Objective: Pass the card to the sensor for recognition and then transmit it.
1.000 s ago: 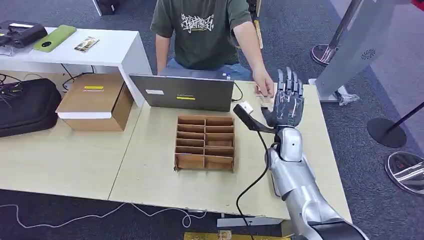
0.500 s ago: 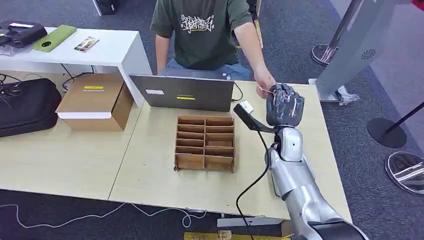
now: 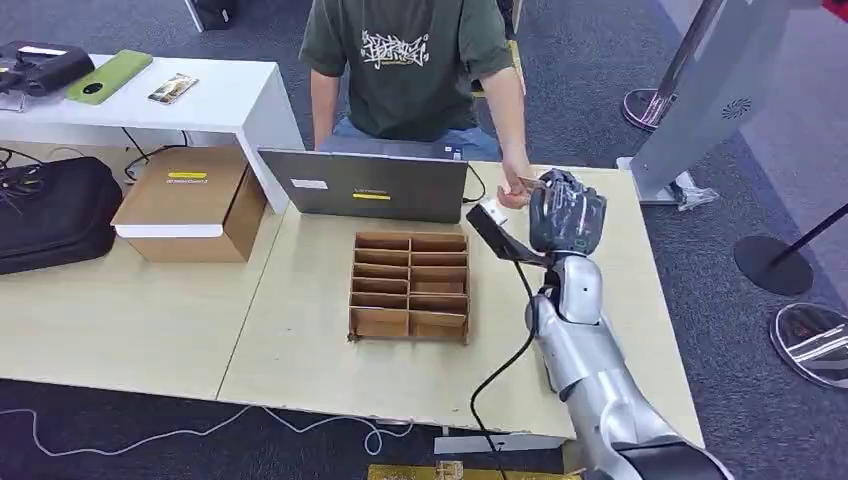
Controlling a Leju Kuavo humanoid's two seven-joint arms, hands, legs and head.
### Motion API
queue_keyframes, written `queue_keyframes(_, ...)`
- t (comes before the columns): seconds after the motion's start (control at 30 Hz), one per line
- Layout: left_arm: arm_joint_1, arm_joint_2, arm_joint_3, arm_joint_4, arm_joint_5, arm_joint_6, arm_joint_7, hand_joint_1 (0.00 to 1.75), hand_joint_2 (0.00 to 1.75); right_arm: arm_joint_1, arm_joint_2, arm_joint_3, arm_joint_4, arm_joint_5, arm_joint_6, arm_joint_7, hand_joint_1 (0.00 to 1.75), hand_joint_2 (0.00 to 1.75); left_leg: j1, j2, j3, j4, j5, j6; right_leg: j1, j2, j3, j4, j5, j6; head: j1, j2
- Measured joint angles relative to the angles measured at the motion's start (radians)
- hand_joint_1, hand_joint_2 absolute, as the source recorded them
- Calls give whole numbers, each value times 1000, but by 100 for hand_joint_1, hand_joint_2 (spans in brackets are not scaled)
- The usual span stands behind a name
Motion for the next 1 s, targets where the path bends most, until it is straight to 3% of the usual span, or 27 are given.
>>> queue_keyframes(0.2,0,-3,-5,0,8,0,0,0,0,-1,16,-8,0,-37,14,-2,175,175,0,0,0,0,0,0,0,0,0,0,0,0,0,0)
queue_keyframes(0.27,0,-3,-8,0,11,-2,1,0,0,0,19,-12,-5,-79,65,2,175,175,0,0,0,0,0,0,0,0,0,0,0,0,0,0)
queue_keyframes(0.37,0,-3,-13,0,22,-3,15,0,0,20,27,-34,-52,-243,226,15,175,175,0,0,0,0,0,0,0,0,0,0,0,0,0,0)
queue_keyframes(0.43,1,-3,-18,0,27,-4,19,0,0,64,30,-56,-136,-437,367,20,175,175,0,-1,0,0,0,0,0,-1,0,0,0,0,0,0)
queue_keyframes(0.57,2,-2,-27,0,33,-4,25,0,0,175,23,-89,-305,-595,480,65,175,175,0,-1,0,0,-1,0,0,-2,0,-1,-1,0,0,0)
queue_keyframes(0.7,2,-3,-42,7,44,-3,32,0,0,281,-1,-119,-467,-622,533,93,175,175,0,0,-1,0,-2,0,0,-1,-1,-1,-1,1,0,0)
queue_keyframes(1.0,4,-10,-50,21,73,-2,32,0,0,493,-39,-163,-706,-690,562,101,175,175,0,-1,-1,0,-2,0,0,-1,0,-1,-2,1,0,0)
